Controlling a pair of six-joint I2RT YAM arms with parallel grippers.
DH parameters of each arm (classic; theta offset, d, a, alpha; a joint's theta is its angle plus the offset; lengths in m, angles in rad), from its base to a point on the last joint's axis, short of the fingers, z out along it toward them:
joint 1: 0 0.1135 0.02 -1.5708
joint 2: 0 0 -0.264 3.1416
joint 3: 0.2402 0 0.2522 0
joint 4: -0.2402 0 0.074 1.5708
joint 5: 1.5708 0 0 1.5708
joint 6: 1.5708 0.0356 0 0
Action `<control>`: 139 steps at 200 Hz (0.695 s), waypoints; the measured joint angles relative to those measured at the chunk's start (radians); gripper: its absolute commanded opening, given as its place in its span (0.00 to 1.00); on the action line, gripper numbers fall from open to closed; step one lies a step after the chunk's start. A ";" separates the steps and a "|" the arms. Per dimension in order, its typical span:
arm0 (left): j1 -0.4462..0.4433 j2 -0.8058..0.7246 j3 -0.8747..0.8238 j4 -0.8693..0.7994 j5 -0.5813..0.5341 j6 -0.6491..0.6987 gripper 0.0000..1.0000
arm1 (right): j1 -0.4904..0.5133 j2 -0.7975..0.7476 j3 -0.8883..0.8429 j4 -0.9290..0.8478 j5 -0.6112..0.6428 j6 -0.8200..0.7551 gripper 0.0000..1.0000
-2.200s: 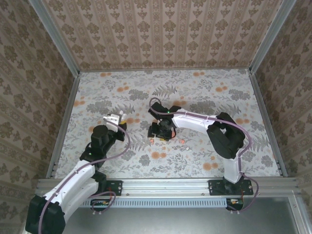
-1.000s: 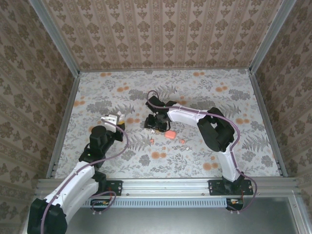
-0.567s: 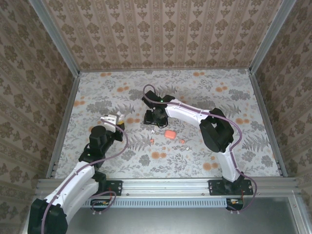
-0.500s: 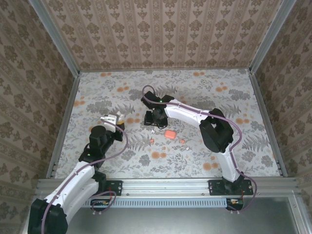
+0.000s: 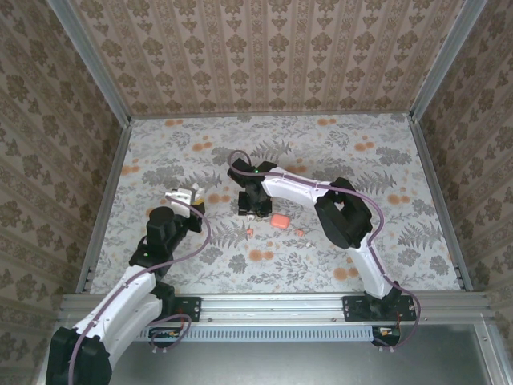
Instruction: Insert the wireless bluetooth earbuds into the charging case
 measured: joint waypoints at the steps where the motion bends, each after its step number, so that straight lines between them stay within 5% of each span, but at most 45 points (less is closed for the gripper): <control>1: 0.000 0.000 0.000 0.000 0.000 0.000 0.10 | 0.000 0.000 0.000 0.000 0.000 0.000 0.42; 139: 0.006 0.000 0.000 0.000 0.013 0.000 0.10 | -0.002 0.037 0.016 0.002 0.001 -0.018 0.29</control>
